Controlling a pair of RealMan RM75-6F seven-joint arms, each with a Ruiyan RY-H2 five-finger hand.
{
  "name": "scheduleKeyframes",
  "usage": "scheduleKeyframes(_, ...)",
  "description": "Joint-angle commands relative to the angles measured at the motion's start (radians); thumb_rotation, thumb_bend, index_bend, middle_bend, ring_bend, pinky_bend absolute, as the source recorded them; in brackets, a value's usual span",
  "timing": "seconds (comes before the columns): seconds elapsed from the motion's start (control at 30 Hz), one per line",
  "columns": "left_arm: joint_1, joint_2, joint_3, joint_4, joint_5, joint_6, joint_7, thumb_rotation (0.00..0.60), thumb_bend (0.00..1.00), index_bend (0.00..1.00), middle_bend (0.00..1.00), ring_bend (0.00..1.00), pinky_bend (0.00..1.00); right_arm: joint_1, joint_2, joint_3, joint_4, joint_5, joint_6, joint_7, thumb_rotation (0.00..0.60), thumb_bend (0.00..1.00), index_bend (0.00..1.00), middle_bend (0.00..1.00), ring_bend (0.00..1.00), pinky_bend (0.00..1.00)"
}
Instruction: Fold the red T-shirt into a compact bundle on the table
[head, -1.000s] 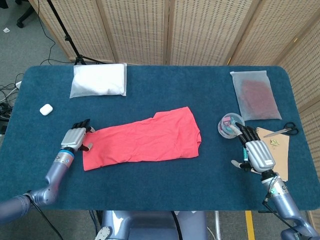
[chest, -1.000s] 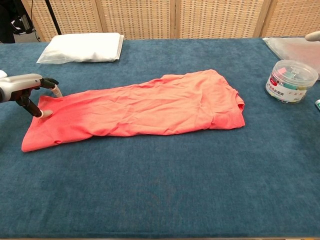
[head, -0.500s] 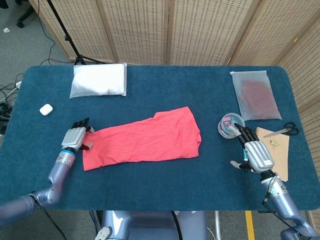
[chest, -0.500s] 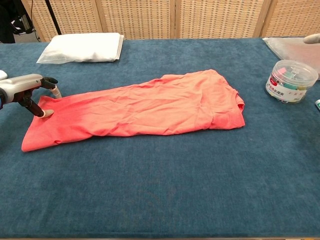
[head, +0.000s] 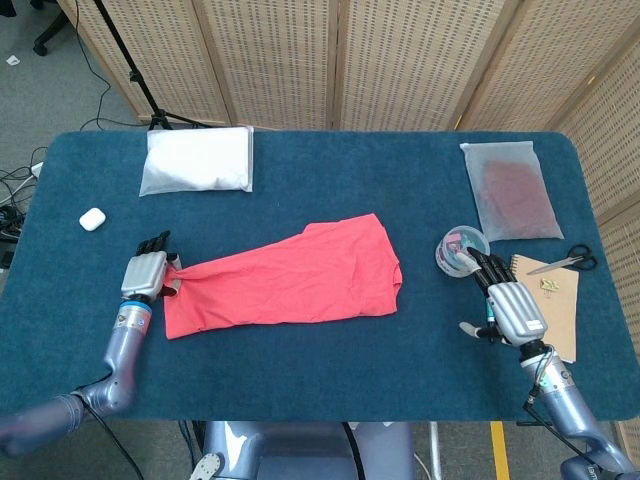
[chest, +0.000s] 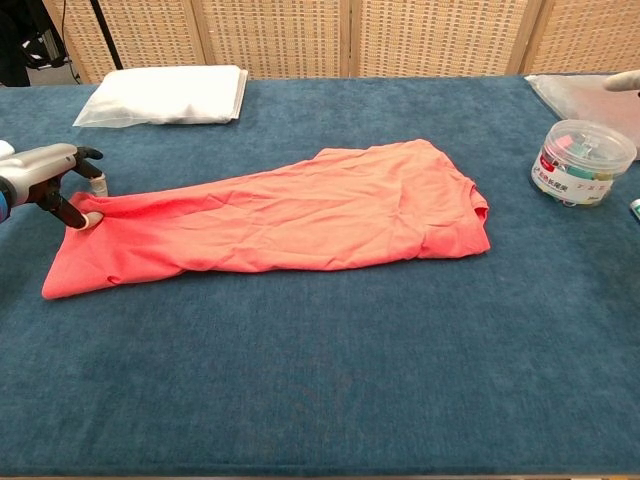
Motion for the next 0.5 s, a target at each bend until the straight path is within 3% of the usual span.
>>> scheduleKeyframes(0.03, 0.001, -0.001, -0.003, 0.001, -0.002, -0.001, 0.006, 0.600, 0.44, 0.76, 0.00, 0.00, 0.00, 0.000, 0.000, 0.000, 0.000, -0.001, -0.001, 0.001, 0.600, 0.00, 0.00, 0.00, 0.00, 0.00)
scheduleKeyframes(0.27, 0.007, 0.027, -0.023, -0.030, -0.005, -0.001, 0.006, 0.600, 0.47, 0.76, 0.00, 0.00, 0.00, -0.001, 0.002, 0.001, -0.002, -0.002, -0.002, 0.004, 0.600, 0.00, 0.00, 0.00, 0.00, 0.00)
scheduleKeyframes(0.5, 0.003, 0.137, -0.025, -0.100, -0.089, -0.041, 0.090, 0.600, 0.48, 0.77, 0.00, 0.00, 0.00, -0.002, 0.003, 0.001, -0.004, -0.006, -0.002, 0.003, 0.600, 0.00, 0.00, 0.00, 0.00, 0.00)
